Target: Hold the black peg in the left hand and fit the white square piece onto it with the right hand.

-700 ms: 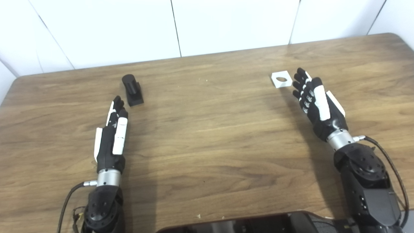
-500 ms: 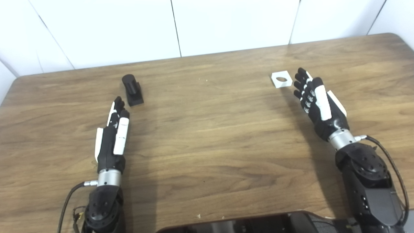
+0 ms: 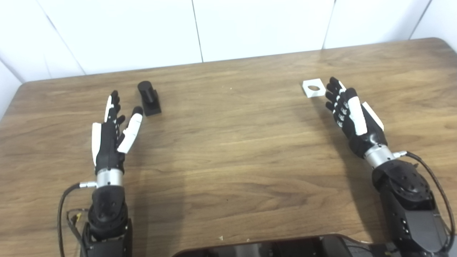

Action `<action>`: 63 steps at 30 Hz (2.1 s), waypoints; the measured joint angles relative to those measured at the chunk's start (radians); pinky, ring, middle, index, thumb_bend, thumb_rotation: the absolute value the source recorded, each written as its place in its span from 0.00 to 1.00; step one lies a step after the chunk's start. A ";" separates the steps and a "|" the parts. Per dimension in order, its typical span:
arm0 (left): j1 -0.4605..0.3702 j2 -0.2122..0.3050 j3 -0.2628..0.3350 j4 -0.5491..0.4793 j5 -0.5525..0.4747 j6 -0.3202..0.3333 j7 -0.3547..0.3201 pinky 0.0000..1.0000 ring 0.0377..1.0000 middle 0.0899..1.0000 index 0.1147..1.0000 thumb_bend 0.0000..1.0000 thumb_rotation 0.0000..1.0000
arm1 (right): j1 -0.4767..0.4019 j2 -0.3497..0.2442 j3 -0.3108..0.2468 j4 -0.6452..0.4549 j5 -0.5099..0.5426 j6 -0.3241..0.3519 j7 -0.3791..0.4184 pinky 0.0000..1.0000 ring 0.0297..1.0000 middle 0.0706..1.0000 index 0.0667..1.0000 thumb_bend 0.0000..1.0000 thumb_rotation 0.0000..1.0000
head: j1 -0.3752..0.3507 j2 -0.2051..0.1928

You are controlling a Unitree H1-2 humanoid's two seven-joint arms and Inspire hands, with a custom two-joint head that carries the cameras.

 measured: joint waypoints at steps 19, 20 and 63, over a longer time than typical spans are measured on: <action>-0.128 0.073 -0.047 0.042 0.247 0.277 -0.118 0.99 1.00 1.00 0.95 0.71 0.30 | 0.000 0.018 0.001 0.012 0.005 -0.005 -0.004 1.00 1.00 1.00 1.00 0.66 1.00 | -0.006 -0.009; -0.130 0.063 -0.033 0.043 0.282 0.278 -0.135 0.98 1.00 1.00 0.95 0.72 0.30 | 0.000 0.020 0.000 0.012 0.005 -0.005 -0.004 1.00 1.00 1.00 1.00 0.66 1.00 | -0.006 -0.009; -0.282 0.075 -0.054 0.245 0.519 0.278 -0.269 0.95 1.00 1.00 0.87 0.80 0.43 | 0.020 0.025 0.004 -0.008 0.010 -0.011 -0.001 1.00 1.00 1.00 1.00 0.66 1.00 | -0.009 -0.029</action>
